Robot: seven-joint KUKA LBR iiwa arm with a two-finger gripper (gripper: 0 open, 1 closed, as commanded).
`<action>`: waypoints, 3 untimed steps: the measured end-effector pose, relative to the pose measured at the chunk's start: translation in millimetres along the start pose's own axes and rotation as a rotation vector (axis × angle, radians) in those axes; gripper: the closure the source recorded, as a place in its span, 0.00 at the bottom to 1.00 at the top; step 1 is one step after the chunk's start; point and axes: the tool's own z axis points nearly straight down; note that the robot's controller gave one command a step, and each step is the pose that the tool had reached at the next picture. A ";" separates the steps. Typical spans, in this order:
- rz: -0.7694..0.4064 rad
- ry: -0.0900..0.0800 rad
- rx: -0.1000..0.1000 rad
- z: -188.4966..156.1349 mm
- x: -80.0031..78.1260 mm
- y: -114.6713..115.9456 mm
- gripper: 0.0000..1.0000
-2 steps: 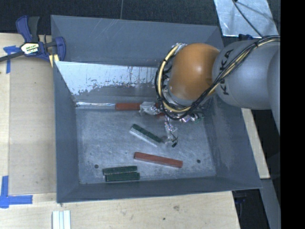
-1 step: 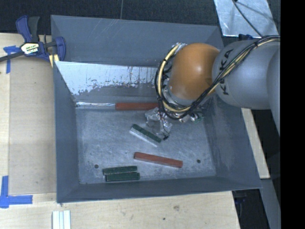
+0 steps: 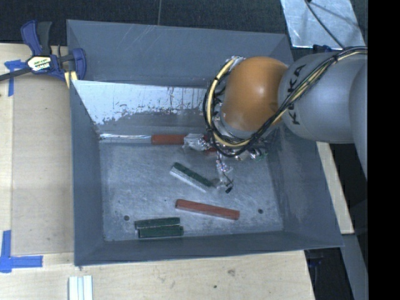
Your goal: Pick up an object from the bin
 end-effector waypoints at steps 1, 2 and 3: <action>0.248 0.004 -0.001 -6.0 11.5 46.3 0.00; 0.008 0.004 -0.001 -4.8 54.1 91.6 0.00; 0.009 0.004 -0.001 -4.8 53.9 91.6 1.00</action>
Offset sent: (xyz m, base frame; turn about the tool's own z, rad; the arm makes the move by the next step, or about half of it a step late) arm -0.0366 0.0311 0.0056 0.2475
